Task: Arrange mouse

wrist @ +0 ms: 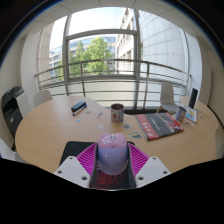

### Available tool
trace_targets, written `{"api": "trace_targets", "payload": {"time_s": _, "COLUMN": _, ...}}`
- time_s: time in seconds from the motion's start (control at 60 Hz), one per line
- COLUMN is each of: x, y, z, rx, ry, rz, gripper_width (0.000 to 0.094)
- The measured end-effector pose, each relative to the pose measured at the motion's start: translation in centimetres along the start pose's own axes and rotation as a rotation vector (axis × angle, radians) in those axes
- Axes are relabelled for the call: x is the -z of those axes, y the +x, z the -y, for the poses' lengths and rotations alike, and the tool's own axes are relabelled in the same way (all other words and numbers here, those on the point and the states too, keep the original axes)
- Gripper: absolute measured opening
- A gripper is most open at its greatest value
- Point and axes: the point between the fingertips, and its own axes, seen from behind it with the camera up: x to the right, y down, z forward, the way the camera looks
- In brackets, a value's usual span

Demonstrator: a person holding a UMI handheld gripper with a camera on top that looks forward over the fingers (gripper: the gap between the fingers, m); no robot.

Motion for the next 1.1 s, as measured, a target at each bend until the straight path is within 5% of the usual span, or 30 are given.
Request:
{"api": "trace_targets", "payload": {"time_s": 0.15, "x": -5.3, "y": -3.0, "z": -8.2, "rx": 0.011, "ry": -0.178, "rz": 0.017, "gripper_width": 0.0477}}
{"api": "trace_targets", "payload": {"time_s": 0.3, "x": -6.0, "y": -3.4, "z": -10.2, "rx": 0.002, "ry": -0.232, "rz": 0.019, "gripper_width": 0.0585}}
{"api": "trace_targets", "payload": {"time_s": 0.417, "x": -4.3, "y": -2.9, "z": -9.1, "rx": 0.029, "ry": -0.223, "rz": -0.010, "gripper_width": 0.0860}}
{"api": "trace_targets", "payload": {"time_s": 0.717, "x": 7.4, "y": -2.8, "z": -4.7, "rx": 0.041, "ry": -0.146, "rz": -0.072, "gripper_width": 0.0841}}
{"api": "trace_targets", "payload": {"time_s": 1.1, "x": 21.6, "y": -4.0, "z": -7.6, "rx": 0.066, "ry": -0.105, "rz": -0.084, "gripper_width": 0.0842}}
